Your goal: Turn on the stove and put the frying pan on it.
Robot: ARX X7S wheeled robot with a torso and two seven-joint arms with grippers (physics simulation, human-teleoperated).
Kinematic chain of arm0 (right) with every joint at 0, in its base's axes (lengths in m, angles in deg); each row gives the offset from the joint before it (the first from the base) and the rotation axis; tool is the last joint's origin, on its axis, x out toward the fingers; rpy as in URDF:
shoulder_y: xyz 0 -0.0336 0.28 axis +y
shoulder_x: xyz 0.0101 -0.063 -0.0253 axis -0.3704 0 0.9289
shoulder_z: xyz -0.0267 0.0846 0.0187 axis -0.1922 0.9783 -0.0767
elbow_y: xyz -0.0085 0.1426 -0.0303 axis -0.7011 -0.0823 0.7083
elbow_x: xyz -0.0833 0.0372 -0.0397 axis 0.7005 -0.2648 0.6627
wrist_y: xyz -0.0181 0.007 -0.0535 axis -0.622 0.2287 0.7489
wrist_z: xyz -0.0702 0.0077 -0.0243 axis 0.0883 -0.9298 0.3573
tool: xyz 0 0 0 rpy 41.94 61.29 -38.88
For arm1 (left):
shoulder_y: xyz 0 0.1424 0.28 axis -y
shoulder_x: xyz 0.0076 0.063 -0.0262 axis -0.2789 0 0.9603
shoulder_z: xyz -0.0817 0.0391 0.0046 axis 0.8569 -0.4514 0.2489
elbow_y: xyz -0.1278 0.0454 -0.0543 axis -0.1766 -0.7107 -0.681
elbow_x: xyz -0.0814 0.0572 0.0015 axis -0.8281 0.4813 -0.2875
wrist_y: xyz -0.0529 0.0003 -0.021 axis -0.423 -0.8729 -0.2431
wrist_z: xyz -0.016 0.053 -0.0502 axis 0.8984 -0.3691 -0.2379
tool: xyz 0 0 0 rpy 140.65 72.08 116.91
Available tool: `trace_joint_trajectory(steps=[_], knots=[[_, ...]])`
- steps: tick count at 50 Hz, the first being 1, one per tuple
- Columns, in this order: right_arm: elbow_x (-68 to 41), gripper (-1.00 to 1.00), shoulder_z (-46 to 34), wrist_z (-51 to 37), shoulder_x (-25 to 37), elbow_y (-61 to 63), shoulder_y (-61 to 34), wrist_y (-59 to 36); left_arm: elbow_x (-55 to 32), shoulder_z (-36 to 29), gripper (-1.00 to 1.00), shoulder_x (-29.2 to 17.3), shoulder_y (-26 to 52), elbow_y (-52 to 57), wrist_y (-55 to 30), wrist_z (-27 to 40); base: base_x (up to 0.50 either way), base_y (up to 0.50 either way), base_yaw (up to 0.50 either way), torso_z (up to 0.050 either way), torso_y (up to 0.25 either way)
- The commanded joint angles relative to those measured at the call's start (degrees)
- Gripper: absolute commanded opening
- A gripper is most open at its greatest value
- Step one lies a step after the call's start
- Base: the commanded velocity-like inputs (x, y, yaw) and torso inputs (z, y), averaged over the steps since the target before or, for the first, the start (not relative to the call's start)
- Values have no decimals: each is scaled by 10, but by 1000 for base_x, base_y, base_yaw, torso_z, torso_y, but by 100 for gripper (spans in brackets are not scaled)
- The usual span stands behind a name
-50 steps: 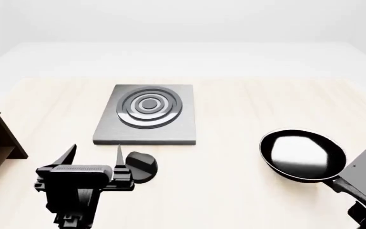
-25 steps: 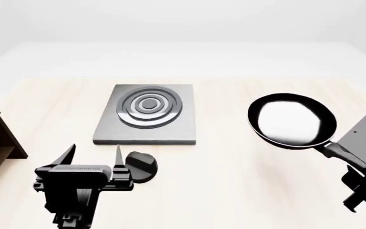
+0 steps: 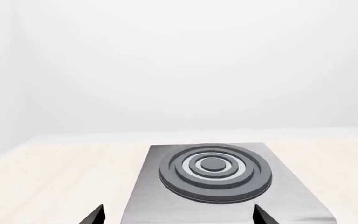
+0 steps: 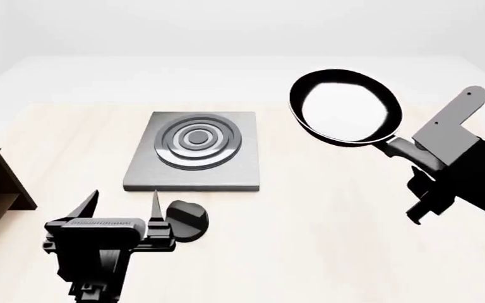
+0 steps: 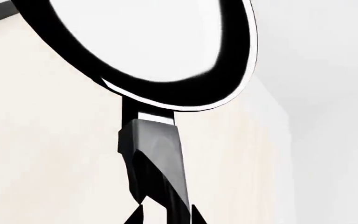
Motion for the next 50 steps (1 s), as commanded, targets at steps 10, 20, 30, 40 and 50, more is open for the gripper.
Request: trace_joint_trajectory(steps=[10, 20, 30, 40, 50], knots=[[111, -100, -48, -7, -122, -118, -108, 48, 0, -4, 100, -2, -2, -3, 6, 3, 0, 0, 0, 0, 2], [136, -100, -77, -5, -190, -202, -135, 82, -3, -4, 100, -3, -3, -7, 10, 3, 0, 0, 0, 0, 1], [139, -100, -81, -3, -250, -270, -143, 125, -5, -5, 100, -4, -1, -11, 11, 3, 0, 0, 0, 0, 2], [145, -100, -83, -11, -313, -334, -152, 166, -8, -6, 100, -6, 2, -12, 9, 4, 0, 0, 0, 0, 2], [157, -100, -94, -24, -372, -387, -157, 207, -8, -5, 100, -7, 2, -13, 15, 6, 0, 0, 0, 0, 1]])
